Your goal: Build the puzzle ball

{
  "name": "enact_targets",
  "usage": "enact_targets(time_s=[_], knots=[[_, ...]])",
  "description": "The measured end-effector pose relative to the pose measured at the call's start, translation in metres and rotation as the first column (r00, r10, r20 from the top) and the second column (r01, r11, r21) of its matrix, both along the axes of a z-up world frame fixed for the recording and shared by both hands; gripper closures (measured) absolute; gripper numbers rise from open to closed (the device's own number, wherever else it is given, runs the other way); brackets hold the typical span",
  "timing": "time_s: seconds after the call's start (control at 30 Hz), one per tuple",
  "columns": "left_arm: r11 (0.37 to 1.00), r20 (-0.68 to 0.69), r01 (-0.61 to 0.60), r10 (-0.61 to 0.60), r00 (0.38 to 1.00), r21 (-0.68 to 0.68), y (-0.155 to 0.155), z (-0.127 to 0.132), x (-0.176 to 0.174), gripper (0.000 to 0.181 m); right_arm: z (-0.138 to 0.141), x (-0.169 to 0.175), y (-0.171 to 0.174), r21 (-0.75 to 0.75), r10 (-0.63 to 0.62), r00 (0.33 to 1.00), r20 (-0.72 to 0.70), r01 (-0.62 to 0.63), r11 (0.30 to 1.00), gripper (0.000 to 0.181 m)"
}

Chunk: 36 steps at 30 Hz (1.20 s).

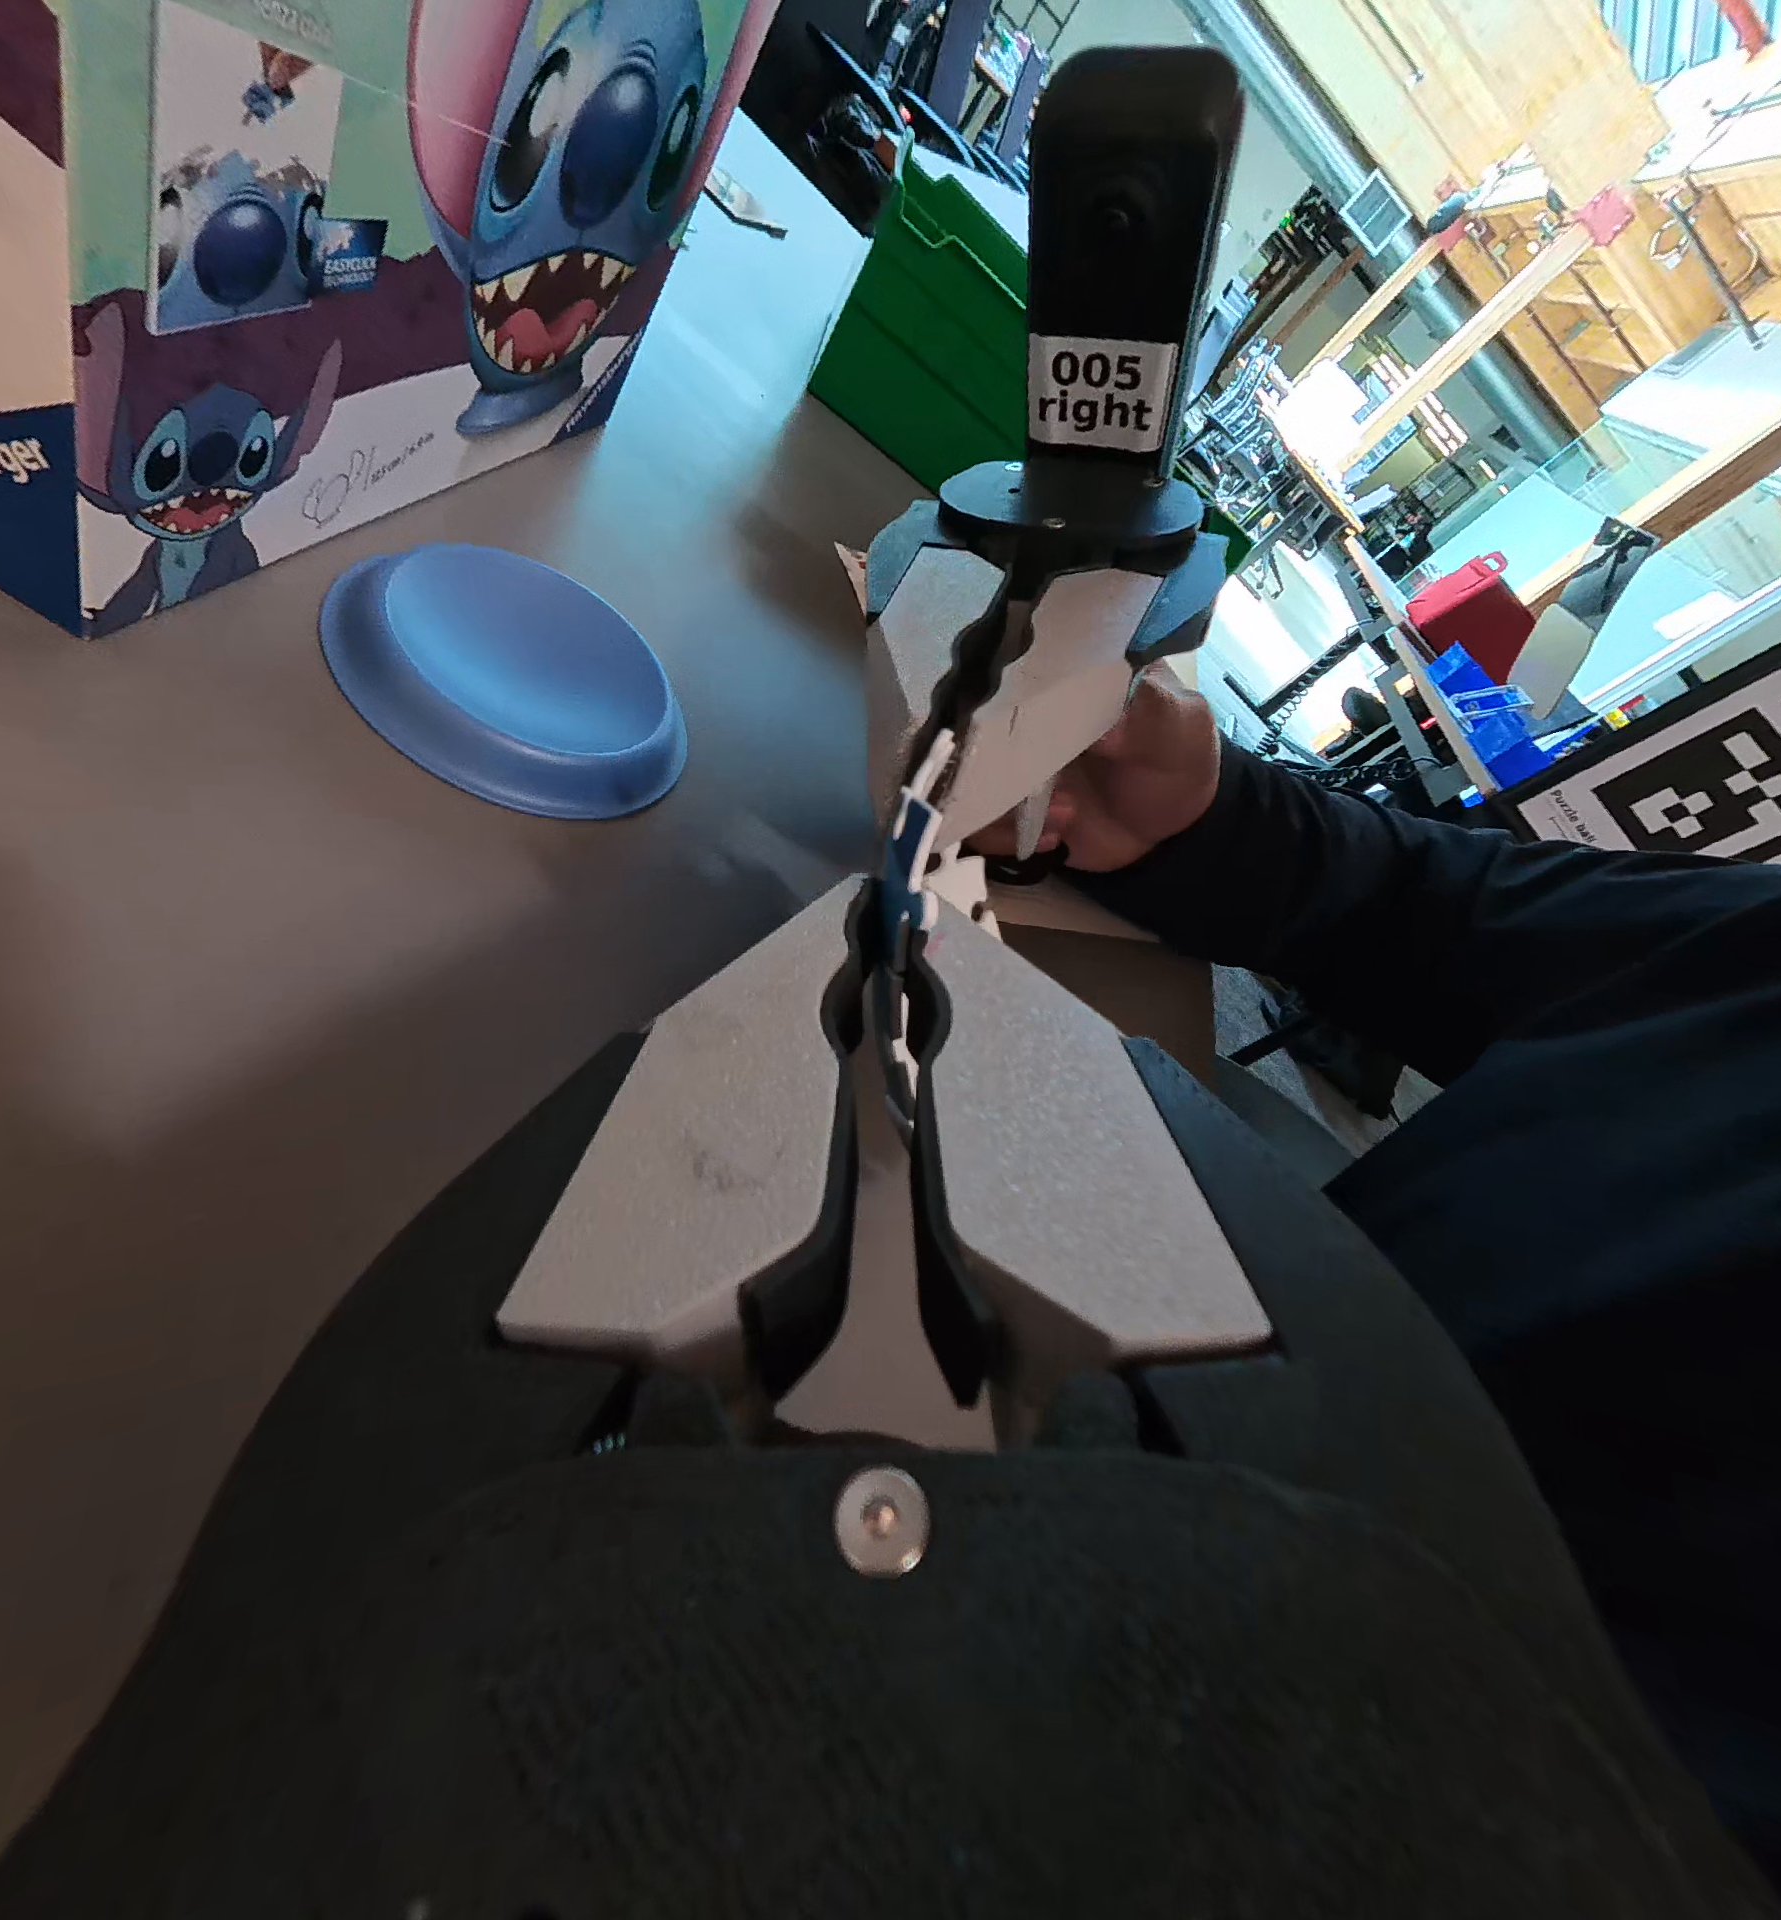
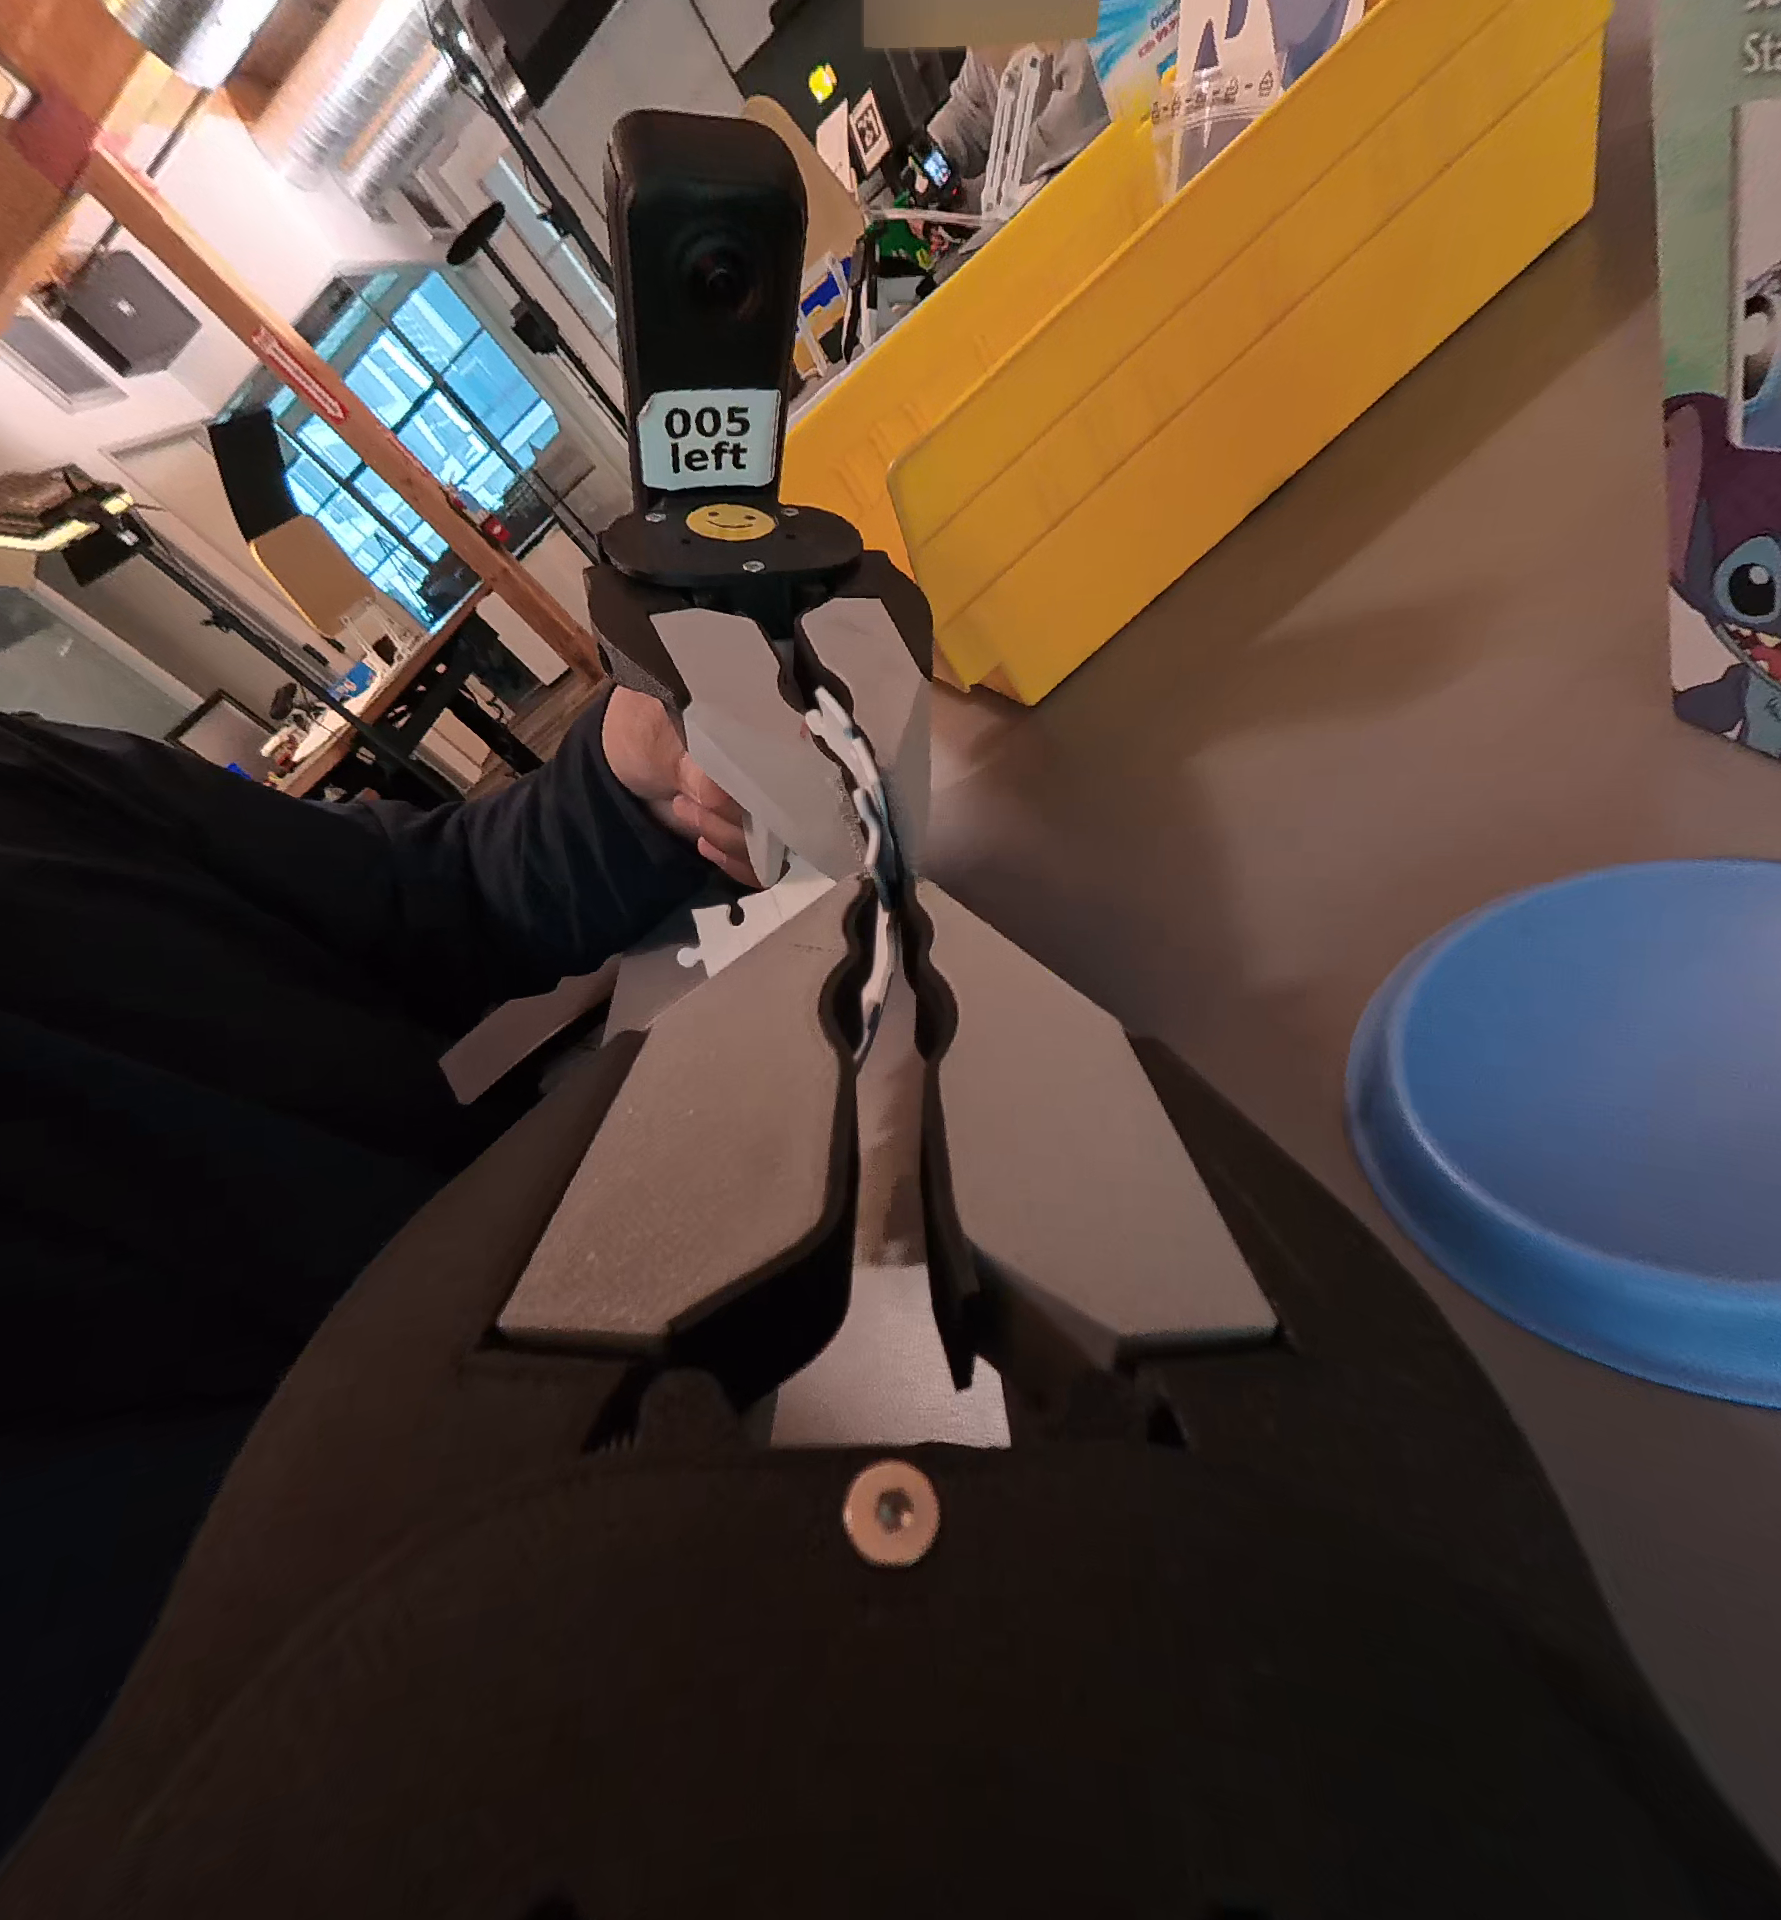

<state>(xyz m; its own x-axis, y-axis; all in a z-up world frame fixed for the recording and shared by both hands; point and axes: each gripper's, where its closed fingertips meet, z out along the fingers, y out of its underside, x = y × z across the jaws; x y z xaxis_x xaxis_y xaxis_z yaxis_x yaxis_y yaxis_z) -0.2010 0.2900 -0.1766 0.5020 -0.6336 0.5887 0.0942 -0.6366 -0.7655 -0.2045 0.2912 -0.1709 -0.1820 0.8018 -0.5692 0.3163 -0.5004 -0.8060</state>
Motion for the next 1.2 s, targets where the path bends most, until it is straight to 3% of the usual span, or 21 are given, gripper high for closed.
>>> enact_targets(time_s=[0.23, 0.53, 0.8, 0.9, 1.17, 1.2], knots=[[1.000, -0.006, 0.005, -0.005, 1.000, -0.006, -0.001, -0.001, 0.001, 0.181, -0.002, 0.001, 0.000, -0.060, 0.017, 1.000, -0.007, -0.017, 0.998, 0.181], [1.000, -0.012, -0.011, 0.011, 1.000, -0.012, 0.004, -0.006, -0.001, 0.181, -0.007, -0.001, 0.005, 0.023, -0.041, 0.999, 0.023, 0.041, 0.999, 0.181], [0.999, -0.068, -0.011, 0.013, 0.998, 0.036, 0.005, -0.004, -0.001, 0.181, -0.006, 0.003, 0.005, -0.014, -0.033, 0.999, 0.014, 0.034, 0.999, 0.165], [1.000, -0.093, 0.020, -0.021, 0.995, -0.008, 0.003, -0.012, 0.000, 0.181, -0.007, 0.007, 0.011, -0.041, -0.033, 0.999, 0.021, 0.033, 0.999, 0.159], [0.992, -0.193, 0.093, -0.109, 0.975, -0.091, -0.005, -0.033, 0.009, 0.181, -0.024, 0.007, -0.001, 0.028, 0.009, 0.992, 0.129, -0.013, 1.000, 0.180], [0.992, -0.209, 0.076, -0.095, 0.973, -0.096, -0.004, -0.035, 0.008, 0.172, -0.025, 0.007, -0.002, 0.030, 0.009, 0.990, 0.139, -0.013, 0.999, 0.180]])
